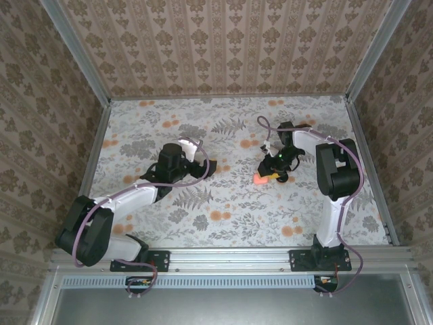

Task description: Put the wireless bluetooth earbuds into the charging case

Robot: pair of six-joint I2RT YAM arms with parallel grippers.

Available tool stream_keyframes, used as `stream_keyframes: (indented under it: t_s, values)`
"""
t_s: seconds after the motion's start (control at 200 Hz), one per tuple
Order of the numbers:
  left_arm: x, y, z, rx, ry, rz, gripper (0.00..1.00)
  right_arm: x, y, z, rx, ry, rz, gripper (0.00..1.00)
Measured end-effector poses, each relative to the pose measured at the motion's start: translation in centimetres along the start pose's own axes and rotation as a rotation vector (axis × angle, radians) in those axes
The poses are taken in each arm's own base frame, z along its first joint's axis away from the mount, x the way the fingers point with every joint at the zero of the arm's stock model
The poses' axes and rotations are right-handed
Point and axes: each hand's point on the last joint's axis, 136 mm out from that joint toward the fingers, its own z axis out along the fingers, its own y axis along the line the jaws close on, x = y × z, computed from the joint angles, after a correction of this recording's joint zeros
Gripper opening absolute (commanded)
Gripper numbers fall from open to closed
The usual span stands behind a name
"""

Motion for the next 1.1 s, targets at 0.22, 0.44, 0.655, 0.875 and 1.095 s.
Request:
stream_keyframes:
  t_s: [0.22, 0.44, 0.655, 0.875, 1.095]
  values:
    - [0.1, -0.1, 0.0, 0.007, 0.002, 0.000, 0.97, -0.1, -0.2, -0.1, 0.012, -0.002, 0.019, 0.49]
    - [0.0, -0.1, 0.0, 0.004, 0.011, -0.002, 0.97, -0.4, -0.1, -0.8, 0.035, -0.022, 0.023, 0.51]
    - [0.0, 0.8, -0.6, -0.048, 0.040, -0.005, 0.99, -1.8, 2.3, -5.0, 0.074, -0.159, -0.043, 0.53]
    - [-2.9, 3.9, -3.6, -0.200, -0.014, 0.018, 1.00, -3.2, 6.8, -14.0, 0.150, -0.572, -0.209, 0.69]
    - [-5.2, 11.3, -9.2, -0.496, -0.114, 0.003, 1.00, -2.1, 4.5, -16.7, 0.329, -0.938, -0.245, 1.00]
